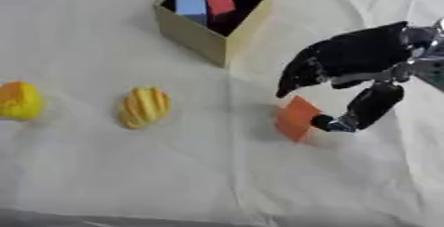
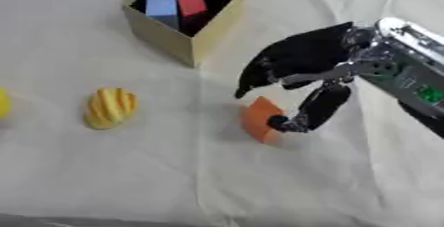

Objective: Pick up objects on the table and place them in the box.

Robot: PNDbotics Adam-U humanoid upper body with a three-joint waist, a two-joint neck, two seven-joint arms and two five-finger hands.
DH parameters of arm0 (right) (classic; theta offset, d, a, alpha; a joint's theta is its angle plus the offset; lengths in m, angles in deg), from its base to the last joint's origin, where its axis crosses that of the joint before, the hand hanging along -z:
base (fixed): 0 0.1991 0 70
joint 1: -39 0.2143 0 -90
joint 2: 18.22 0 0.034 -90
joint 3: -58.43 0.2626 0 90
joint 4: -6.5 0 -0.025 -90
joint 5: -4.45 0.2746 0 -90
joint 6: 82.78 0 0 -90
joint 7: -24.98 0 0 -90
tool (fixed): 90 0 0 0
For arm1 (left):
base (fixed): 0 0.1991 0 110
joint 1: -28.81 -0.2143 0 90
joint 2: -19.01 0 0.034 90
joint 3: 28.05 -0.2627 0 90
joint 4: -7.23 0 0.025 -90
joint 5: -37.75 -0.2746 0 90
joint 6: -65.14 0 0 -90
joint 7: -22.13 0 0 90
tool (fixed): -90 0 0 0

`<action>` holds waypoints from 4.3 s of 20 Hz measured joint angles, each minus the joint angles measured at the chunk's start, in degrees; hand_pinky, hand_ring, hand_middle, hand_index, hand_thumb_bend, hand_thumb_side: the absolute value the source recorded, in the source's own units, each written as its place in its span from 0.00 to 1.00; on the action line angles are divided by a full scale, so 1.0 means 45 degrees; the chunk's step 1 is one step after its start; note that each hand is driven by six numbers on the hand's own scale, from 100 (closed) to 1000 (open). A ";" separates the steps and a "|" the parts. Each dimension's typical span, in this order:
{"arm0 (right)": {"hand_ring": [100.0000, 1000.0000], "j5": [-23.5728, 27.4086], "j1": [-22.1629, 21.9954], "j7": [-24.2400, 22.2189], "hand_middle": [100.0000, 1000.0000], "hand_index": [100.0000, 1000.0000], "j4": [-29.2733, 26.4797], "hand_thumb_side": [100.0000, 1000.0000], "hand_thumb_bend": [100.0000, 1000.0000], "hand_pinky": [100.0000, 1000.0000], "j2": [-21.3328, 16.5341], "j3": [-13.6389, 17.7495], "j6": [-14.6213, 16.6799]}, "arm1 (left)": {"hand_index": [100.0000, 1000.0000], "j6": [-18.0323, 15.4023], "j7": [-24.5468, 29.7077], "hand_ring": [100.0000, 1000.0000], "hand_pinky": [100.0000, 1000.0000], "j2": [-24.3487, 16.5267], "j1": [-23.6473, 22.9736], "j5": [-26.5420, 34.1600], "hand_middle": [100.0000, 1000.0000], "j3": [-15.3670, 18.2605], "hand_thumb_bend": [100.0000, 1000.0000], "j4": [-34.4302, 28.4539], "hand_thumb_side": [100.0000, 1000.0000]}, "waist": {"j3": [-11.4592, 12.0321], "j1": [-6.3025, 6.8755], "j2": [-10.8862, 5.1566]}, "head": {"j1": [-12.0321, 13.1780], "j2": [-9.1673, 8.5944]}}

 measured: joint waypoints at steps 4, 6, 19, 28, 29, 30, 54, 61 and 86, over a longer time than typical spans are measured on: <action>0.89 -0.0003 0.0095 -0.0066 0.82 0.90 0.0314 0.43 0.06 0.90 0.0156 -0.0158 0.0142 | 0.72 -0.0012 0.0013 0.67 0.66 0.0001 0.0008 0.0009 0.54 0.0000 0.36 0.0000 0.50 | 0.0014 0.0018 0.0036 | -0.0008 -0.0052; 0.89 -0.0003 0.0103 -0.0111 0.82 0.90 0.0422 0.43 0.06 0.90 0.0194 -0.0186 0.0221 | 0.72 -0.0016 0.0016 0.67 0.66 0.0001 0.0009 0.0015 0.54 -0.0001 0.36 0.0001 0.51 | 0.0027 0.0018 0.0058 | -0.0008 -0.0079; 0.91 0.0233 -0.0086 0.0492 0.84 0.92 -0.0615 0.33 0.19 0.90 -0.0406 0.0859 0.0058 | 0.72 -0.0023 0.0024 0.67 0.66 0.0001 0.0009 0.0043 0.54 -0.0001 0.36 0.0002 0.51 | -0.0123 -0.0002 0.0065 | 0.0019 -0.0080; 0.91 0.0024 0.0060 -0.0135 0.83 0.91 0.0149 0.38 0.27 0.91 -0.0170 0.0409 0.0247 | 0.72 -0.0047 0.0048 0.68 0.66 0.0002 0.0009 0.0044 0.55 -0.0001 0.36 0.0002 0.50 | -0.0048 -0.0027 0.0063 | 0.0000 -0.0095; 0.91 -0.0031 0.0112 -0.0159 0.83 0.91 0.0328 0.39 0.27 0.91 -0.0079 0.0333 0.0274 | 0.72 -0.0048 0.0049 0.68 0.66 0.0002 0.0009 0.0046 0.55 -0.0001 0.36 0.0002 0.50 | -0.0045 -0.0024 0.0063 | -0.0002 -0.0095; 0.91 -0.0092 0.0132 -0.0171 0.83 0.91 0.0506 0.39 0.27 0.91 0.0007 0.0266 0.0299 | 0.72 -0.0049 0.0050 0.68 0.66 0.0002 0.0009 0.0049 0.55 -0.0002 0.36 0.0002 0.50 | -0.0042 -0.0022 0.0063 | -0.0004 -0.0095; 0.91 -0.0596 0.0450 -0.0072 0.81 0.90 0.2421 0.41 0.26 0.90 0.0780 -0.0176 0.0928 | 0.72 -0.0076 0.0085 0.68 0.66 0.0005 0.0012 0.0178 0.55 -0.0006 0.35 0.0002 0.51 | 0.0050 -0.0038 0.0080 | -0.0061 -0.0097; 0.89 -0.0500 0.0672 -0.0212 0.78 0.89 0.2985 0.35 0.12 0.90 0.0997 -0.0248 0.1119 | 0.72 -0.0080 0.0088 0.68 0.66 0.0006 0.0013 0.0211 0.55 -0.0007 0.35 0.0002 0.51 | 0.0073 -0.0042 0.0082 | -0.0093 -0.0097; 0.94 -0.0179 0.0456 -0.0592 0.84 0.92 0.1426 0.38 0.40 0.91 0.0359 0.0378 0.0758 | 0.72 -0.0082 0.0128 0.69 0.66 0.0009 0.0016 0.0208 0.55 -0.0013 0.35 0.0000 0.51 | 0.0058 -0.0102 0.0097 | -0.0043 -0.0205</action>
